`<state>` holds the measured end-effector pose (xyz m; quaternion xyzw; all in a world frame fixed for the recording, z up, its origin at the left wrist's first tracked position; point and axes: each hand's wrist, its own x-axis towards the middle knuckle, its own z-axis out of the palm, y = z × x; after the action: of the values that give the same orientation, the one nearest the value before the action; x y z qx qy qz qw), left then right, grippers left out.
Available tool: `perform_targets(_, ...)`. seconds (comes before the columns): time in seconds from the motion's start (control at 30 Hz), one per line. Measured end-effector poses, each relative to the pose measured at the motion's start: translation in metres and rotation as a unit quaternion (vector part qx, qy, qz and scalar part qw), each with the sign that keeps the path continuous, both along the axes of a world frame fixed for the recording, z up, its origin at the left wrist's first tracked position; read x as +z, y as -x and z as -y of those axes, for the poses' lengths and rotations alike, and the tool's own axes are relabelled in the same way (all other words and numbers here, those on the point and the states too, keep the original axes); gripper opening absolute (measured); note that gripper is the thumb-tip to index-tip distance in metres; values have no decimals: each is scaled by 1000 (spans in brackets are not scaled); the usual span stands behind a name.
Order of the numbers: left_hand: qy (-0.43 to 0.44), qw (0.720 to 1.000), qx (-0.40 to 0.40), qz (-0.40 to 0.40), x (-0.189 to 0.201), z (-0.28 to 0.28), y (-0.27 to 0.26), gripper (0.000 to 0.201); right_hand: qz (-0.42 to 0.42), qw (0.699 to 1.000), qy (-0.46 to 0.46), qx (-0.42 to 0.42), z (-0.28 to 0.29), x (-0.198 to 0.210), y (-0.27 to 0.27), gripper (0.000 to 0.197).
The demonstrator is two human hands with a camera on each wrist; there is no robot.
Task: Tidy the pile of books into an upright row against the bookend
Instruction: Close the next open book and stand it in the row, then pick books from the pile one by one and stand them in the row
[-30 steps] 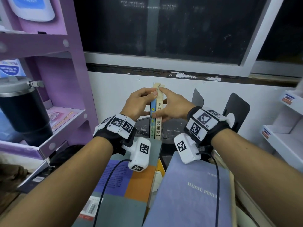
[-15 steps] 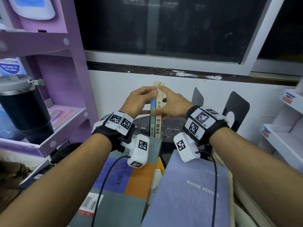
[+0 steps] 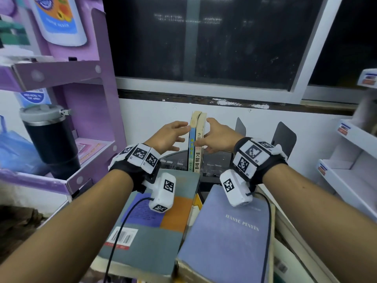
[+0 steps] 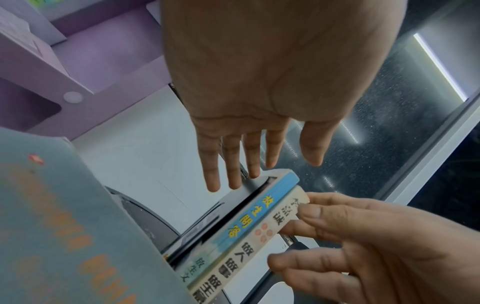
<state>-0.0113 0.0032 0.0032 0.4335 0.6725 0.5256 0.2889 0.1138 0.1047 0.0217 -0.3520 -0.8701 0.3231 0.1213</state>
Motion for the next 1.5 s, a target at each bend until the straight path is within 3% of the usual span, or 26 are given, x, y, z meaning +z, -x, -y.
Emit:
perform_targets(0.33,113,991,27,-73,-3,54,7,46,106,994,-36,11,47,6,-29,71)
perform_targets(0.47,172,979,32,-100,-9,69,7,48,137,990,-15,30,61,-2,-28,75)
perform_targets(0.57,215,967,20,-138,-13,75,5,50,151,988,0,41,65,-12,-23,56)
perform_targets(0.7,275,947,-2,-165,-18,82,3,46,212,977,1,24,61,-26,-13,47)
perform_targets(0.8,301,940,-3,-158,-27,84,8,51,242,970,-11,21,58,-29,-6,51)
perform_targets(0.87,308,937,-1,-162,-31,83,11,52,262,964,-26,27,61,-27,-4,41)
perform_targets(0.9,311,935,2,-169,-32,82,14,52,269,962,-31,40,60,-27,-3,43)
perform_targets(1.0,337,921,0,-194,-33,79,18,51,281,958,-32,52,60,-26,-1,74)
perform_targets(1.3,385,907,2,-173,-58,69,45,56,305,951,-21,39,54,-30,10,83)
perform_targets(1.5,372,919,36,-127,-72,67,54,74,334,941,2,59,52,-34,15,77)
